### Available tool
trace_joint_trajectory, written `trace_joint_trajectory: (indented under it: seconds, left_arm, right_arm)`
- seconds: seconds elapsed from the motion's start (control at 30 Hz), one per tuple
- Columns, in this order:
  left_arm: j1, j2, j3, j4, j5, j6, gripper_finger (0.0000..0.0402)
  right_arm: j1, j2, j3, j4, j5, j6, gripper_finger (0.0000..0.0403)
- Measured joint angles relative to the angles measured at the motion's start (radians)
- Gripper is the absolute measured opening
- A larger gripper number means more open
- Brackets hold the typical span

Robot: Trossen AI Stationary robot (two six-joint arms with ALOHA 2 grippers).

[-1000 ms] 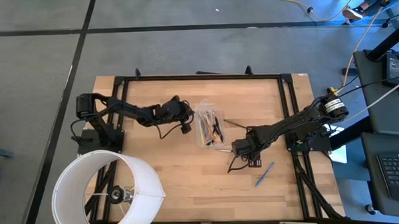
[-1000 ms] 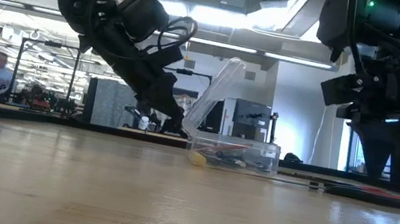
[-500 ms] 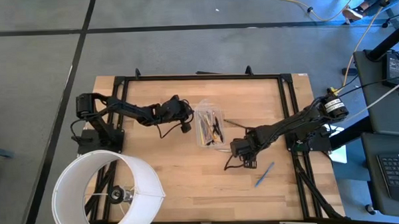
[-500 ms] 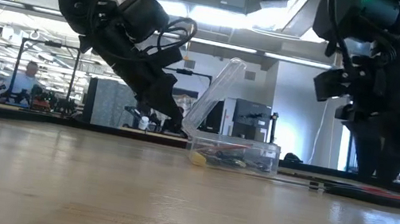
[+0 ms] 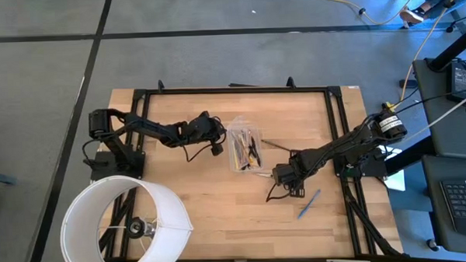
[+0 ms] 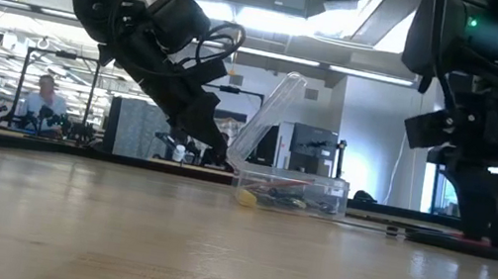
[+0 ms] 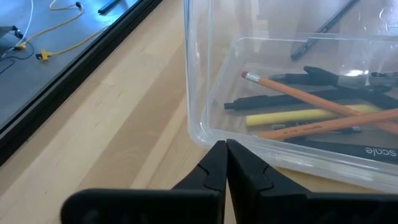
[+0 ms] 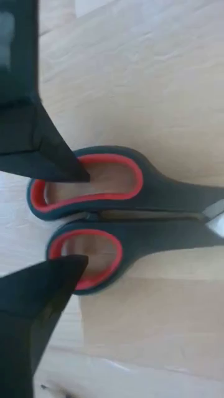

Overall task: Pick & place school supplies into a supply box
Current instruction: Put the black scissors into the transparent supply box

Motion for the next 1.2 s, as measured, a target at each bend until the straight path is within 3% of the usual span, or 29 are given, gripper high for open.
trace_joint_trajectory:
  seconds: [0.53, 1.2]
  left_arm:
    - [0.000, 0.000, 0.000, 0.000, 0.000, 0.000, 0.0005]
    - [0.000, 0.000, 0.000, -0.001, 0.000, 0.000, 0.0005]
  right_arm:
    - [-0.012, 0.001, 0.000, 0.023, -0.021, -0.032, 0.0094]
    - [-0.012, 0.083, 0.009, 0.069, -0.015, -0.053, 0.0116]
